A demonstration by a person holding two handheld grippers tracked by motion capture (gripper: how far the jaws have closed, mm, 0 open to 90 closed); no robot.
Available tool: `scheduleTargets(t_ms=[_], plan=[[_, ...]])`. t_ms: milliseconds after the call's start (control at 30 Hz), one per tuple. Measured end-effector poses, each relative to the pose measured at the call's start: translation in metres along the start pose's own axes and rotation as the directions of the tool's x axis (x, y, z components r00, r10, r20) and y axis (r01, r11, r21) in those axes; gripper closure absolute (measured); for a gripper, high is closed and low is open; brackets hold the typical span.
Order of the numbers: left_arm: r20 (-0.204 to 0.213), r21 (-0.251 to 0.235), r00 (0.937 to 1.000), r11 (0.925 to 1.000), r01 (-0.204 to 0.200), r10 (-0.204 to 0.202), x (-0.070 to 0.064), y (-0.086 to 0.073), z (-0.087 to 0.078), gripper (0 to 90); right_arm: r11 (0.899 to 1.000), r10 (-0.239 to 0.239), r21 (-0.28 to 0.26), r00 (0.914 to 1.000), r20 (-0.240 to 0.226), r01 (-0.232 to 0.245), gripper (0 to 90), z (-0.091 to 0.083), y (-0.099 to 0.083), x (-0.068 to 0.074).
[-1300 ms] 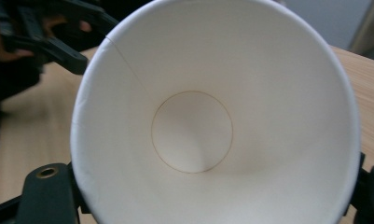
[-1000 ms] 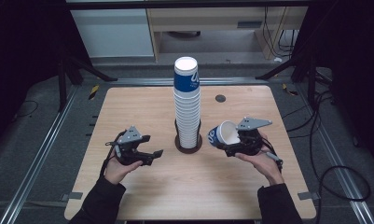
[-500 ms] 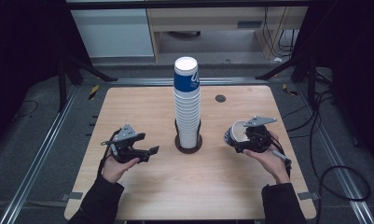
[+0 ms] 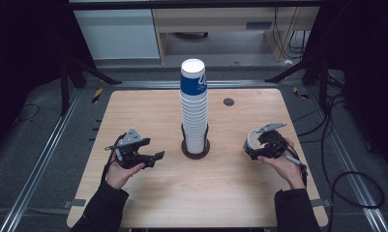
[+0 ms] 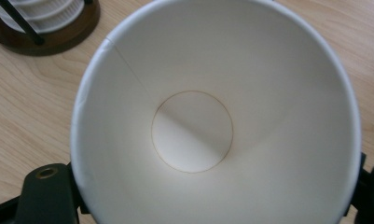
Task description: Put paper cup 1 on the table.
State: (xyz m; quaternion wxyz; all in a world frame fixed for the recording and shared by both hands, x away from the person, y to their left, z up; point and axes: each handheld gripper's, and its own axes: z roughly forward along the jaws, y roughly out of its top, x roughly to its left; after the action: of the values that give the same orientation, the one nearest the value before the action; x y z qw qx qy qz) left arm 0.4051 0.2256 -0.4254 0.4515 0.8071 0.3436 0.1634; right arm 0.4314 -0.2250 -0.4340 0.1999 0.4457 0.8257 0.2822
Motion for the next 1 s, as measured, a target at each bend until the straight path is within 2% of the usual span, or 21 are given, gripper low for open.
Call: scheduleTargets(t_ms=[267,533,733,1000], plan=[[-0.004,0.005,1.0,1.0,0.0,0.0,0.0,-0.001,0.001,19.5,0.997,0.011,0.072,0.9999,0.008,-0.011,19.3,0.008,-0.005,-0.003],[0.0,0.009,1.0,1.0,-0.002,0.002,0.0,-0.001,0.001,19.5,0.993,0.01,0.119,0.9999,0.011,-0.011,18.8,0.012,-0.008,-0.004],[0.002,0.011,1.0,0.9999,-0.003,0.003,0.0,-0.001,0.002,19.5,0.993,-0.006,0.118,0.9999,0.012,0.005,17.4,0.015,-0.009,-0.003],[0.002,0.013,1.0,0.9999,-0.001,0.001,0.0,-0.001,0.002,19.3,0.995,-0.013,0.1,0.9998,0.014,0.011,10.0,0.018,-0.01,-0.005]])
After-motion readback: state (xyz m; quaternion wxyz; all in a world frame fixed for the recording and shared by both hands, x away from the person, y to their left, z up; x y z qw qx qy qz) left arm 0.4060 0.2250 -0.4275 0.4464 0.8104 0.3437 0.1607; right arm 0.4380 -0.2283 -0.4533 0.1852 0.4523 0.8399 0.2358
